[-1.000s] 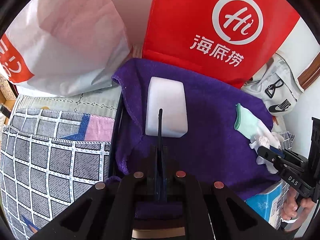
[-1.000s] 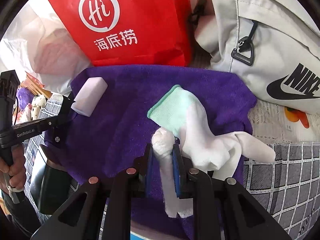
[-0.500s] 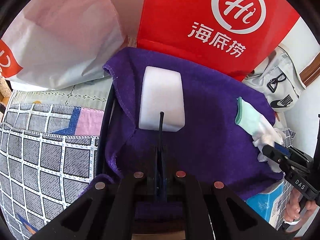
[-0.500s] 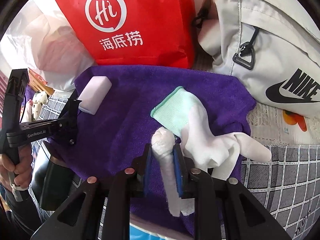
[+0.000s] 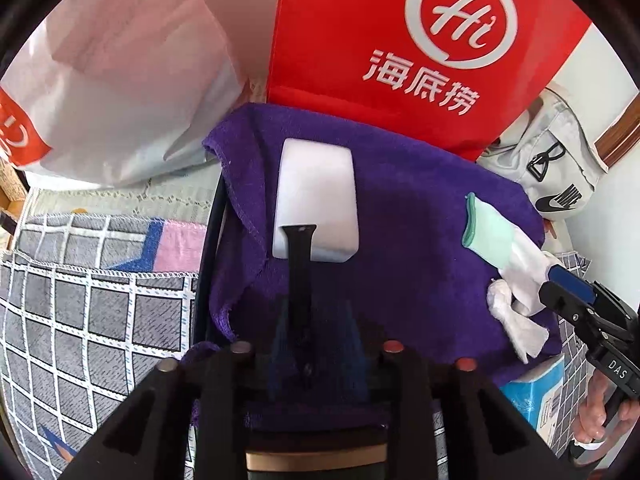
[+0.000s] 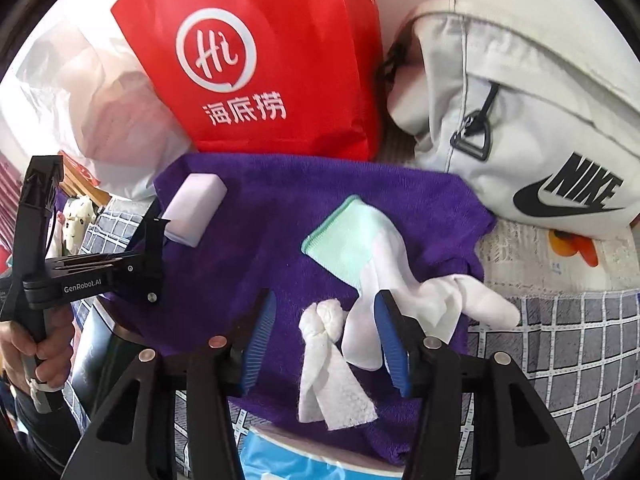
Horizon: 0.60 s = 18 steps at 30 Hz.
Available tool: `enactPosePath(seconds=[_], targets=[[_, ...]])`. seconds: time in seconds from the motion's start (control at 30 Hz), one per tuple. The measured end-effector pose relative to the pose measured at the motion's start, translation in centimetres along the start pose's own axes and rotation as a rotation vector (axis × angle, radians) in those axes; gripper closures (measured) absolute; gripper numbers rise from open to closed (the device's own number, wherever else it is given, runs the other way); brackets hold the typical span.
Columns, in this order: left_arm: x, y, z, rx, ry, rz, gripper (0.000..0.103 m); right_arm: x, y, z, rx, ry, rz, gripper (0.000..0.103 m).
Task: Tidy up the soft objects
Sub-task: 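Lower the white cloth onto the towel beside the glove and open the right gripper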
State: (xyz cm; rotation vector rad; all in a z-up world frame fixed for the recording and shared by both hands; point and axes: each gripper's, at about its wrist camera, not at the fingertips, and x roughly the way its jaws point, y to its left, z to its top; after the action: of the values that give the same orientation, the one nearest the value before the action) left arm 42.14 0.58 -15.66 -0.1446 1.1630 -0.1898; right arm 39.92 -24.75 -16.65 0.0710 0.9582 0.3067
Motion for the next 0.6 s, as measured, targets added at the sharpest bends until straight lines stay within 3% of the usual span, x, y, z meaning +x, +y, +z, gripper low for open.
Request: enactPosePath(seconds=[0.3,0.6], targets=[[-2.7,-0.7,-0.1,0.029,-0.061,0.047,0.067,-3.0,1.2,0.1,-0.032,-0.084,-0.007,0.047],[-7.2,-2.1,-1.3,0.05,-0.142,0.036,0.064,-7.5,3.8,-1.4,-0.019,-0.201,0.011,0.047]])
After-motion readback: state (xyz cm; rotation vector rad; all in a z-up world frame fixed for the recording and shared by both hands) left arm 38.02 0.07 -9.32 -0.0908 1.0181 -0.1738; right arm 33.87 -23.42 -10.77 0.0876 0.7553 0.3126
